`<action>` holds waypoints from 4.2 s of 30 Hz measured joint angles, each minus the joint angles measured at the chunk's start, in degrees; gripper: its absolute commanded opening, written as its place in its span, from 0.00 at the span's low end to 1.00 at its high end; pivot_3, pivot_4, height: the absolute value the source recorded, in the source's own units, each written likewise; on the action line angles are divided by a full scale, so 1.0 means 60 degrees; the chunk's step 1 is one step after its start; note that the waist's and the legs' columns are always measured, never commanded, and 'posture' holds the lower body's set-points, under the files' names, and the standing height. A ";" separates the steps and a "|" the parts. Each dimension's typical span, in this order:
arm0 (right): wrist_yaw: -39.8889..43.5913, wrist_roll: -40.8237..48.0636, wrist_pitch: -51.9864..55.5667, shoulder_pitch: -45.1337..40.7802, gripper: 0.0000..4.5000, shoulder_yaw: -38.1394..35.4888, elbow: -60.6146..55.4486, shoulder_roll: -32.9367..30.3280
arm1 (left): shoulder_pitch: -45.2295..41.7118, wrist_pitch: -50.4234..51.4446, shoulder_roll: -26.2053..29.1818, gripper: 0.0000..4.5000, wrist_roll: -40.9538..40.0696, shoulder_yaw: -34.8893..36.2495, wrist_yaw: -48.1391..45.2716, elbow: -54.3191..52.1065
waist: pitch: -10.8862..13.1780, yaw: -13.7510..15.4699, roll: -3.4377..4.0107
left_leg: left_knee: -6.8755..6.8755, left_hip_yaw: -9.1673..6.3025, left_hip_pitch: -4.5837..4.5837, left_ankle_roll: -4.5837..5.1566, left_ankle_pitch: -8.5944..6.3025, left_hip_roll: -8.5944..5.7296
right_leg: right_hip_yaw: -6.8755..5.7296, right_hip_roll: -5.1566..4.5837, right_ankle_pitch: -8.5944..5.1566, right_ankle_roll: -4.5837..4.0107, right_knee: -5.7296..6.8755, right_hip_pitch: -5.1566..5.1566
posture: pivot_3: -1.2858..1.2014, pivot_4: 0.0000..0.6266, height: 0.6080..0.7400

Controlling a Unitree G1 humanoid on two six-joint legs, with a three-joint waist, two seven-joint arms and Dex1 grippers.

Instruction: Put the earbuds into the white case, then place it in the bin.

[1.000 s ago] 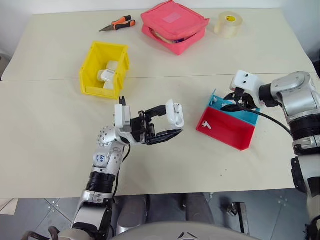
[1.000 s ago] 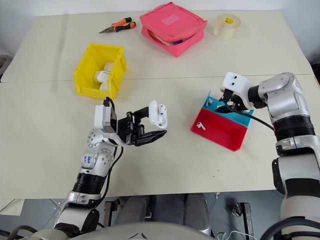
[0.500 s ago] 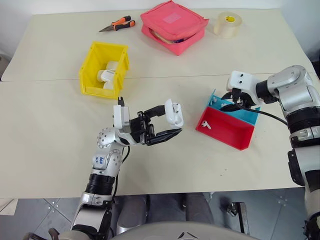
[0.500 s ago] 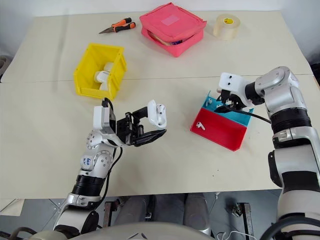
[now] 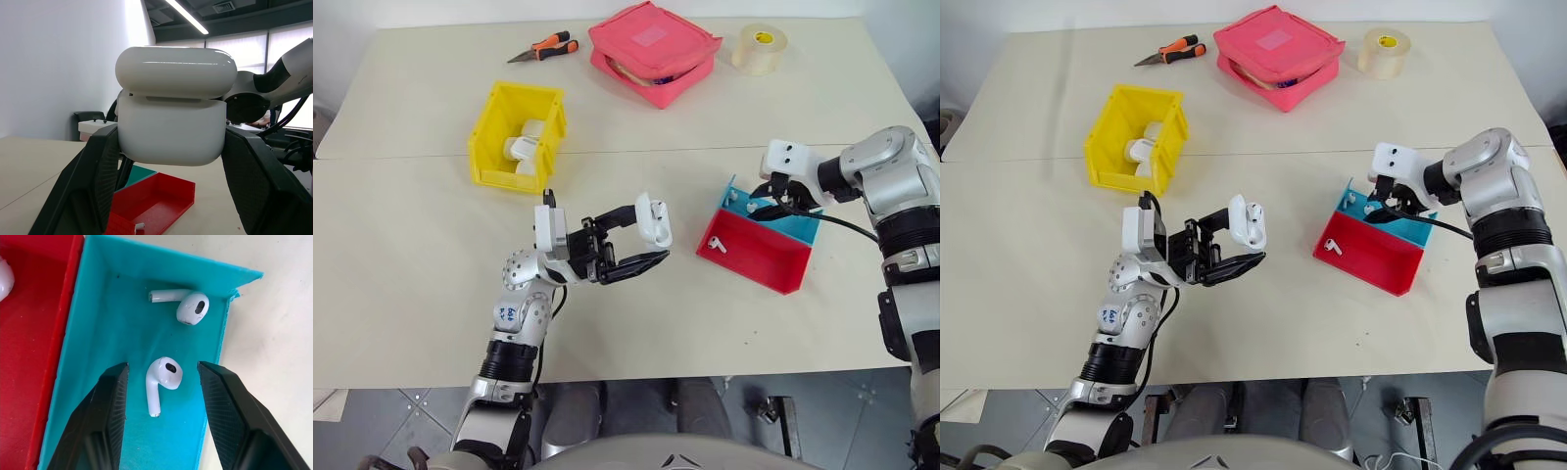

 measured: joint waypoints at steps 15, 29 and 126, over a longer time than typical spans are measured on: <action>0.0004 0.0046 0.0057 0.0080 0.18 -0.0178 0.0066 -0.0005 | 0.0002 -0.0005 0.0125 0.61 -0.0001 0.0001 -0.0010 -0.0022 | -0.0001 -0.0007 -0.0002 | 0.0010 -0.0001 0.0009 -0.0001 0.0000 0.0001 | 0.0001 0.0000 0.0000 0.0000 0.0005 0.0011 | 0.52 0.24 1.00; -0.0804 0.4416 0.4202 0.3181 0.18 -0.4387 -0.5697 -0.0422 | -0.0298 0.0319 0.0109 0.61 -0.0031 0.0006 -0.0080 0.0045 | 0.0016 0.0070 0.0024 | 0.0007 -0.0001 -0.0016 -0.0001 0.0000 -0.0001 | -0.0002 -0.0002 0.0000 0.0000 0.0007 -0.0012 | 0.52 0.24 1.00; -0.4882 0.9266 0.4984 0.8422 0.20 -0.4226 -1.2189 0.0604 | -0.0089 -0.0095 0.1980 0.61 0.1876 0.0240 0.0588 0.0519 | 0.0019 0.0244 0.0016 | -0.0012 0.0002 -0.0002 0.0000 0.0000 -0.0005 | 0.0006 0.0004 -0.0003 -0.0005 0.0014 -0.0013 | 0.52 0.24 1.00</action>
